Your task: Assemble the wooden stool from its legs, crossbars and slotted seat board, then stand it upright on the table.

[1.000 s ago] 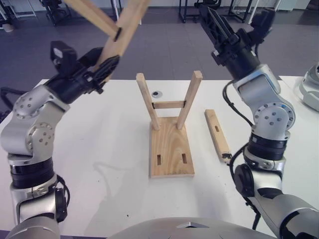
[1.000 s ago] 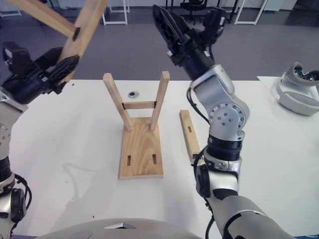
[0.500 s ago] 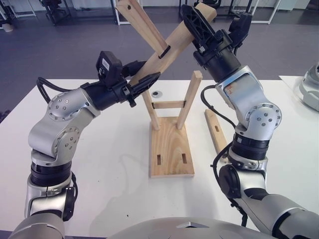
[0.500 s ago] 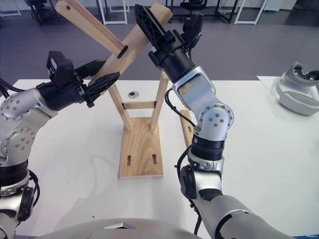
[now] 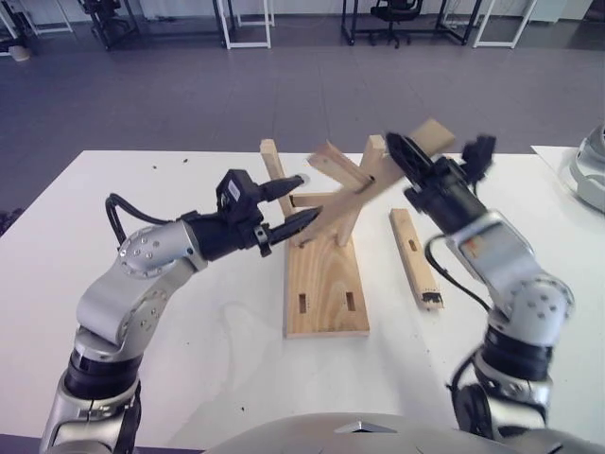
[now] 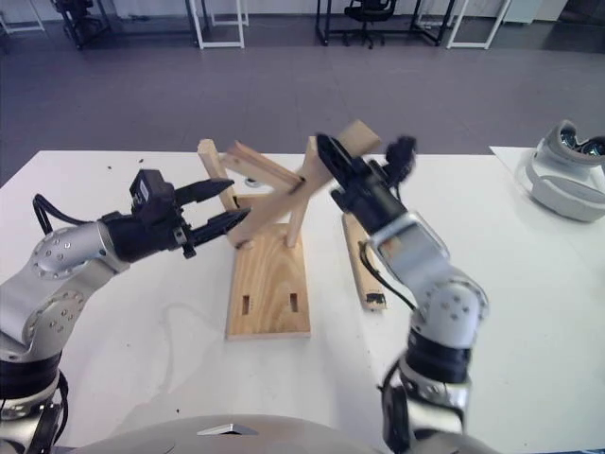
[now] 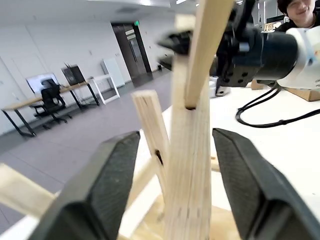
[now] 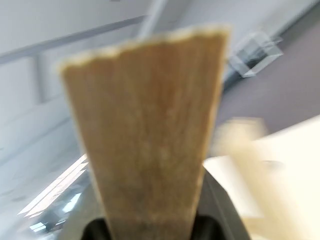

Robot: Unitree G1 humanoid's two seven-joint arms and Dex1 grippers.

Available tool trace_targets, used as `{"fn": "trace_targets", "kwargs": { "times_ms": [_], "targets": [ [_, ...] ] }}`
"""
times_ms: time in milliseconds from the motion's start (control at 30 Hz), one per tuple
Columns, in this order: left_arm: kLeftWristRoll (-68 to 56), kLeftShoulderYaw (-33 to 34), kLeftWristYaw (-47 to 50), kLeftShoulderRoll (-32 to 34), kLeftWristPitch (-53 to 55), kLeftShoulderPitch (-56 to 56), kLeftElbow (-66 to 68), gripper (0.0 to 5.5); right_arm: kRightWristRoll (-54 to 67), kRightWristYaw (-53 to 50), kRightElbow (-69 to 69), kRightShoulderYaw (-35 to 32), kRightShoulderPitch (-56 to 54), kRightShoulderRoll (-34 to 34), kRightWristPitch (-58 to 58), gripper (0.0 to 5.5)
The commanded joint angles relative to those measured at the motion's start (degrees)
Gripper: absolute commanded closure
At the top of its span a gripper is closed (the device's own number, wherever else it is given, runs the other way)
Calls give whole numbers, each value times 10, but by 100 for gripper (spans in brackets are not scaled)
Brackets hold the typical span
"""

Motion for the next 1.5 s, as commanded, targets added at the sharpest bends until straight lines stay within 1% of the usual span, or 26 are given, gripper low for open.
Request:
{"fn": "trace_targets", "kwargs": {
  "times_ms": [33, 67, 167, 333, 500, 600, 733, 867, 1000, 1233, 1333, 1500],
  "targets": [
    [34, 4, -2, 20, -15, 85, -2, 201, -22, 37, -69, -50, 163, -40, -9, 447],
    [56, 3, 1, 25, -29, 107, 6, 176, -28, 43, -78, -54, 196, -40, -16, 447],
    [133, -10, 16, 36, -67, 175, 48, 129, -70, 58, -77, -46, 267, -30, -36, 447],
    [193, -24, 31, 29, -82, 212, 105, 126, -112, 55, -80, -46, 303, -22, -78, 447],
    [203, -53, 27, 21, -47, 231, 128, 126, -127, 37, -91, -30, 295, -1, -114, 447],
    [211, -78, 22, 15, -34, 228, 132, 126, -134, 35, -95, -22, 285, -4, -123, 447],
    [209, -83, 23, 6, -25, 217, 132, 126, -157, 39, -102, -4, 276, -10, -125, 447],
    [184, -68, 24, -9, -18, 213, 112, 126, -239, 47, -112, 37, 280, -51, -98, 447],
    [153, -43, 32, -30, -3, 201, 94, 126, -317, 28, -118, 69, 258, -89, -75, 446],
    [141, -36, 42, -48, 12, 188, 82, 126, -368, 1, -104, 104, 214, -127, -5, 445],
    [141, -39, 46, -53, 15, 184, 78, 126, -390, 6, -106, 126, 201, -153, 26, 444],
    [143, -43, 49, -57, 17, 185, 73, 126, -417, 21, -99, 164, 211, -182, 51, 444]
  ]
}}
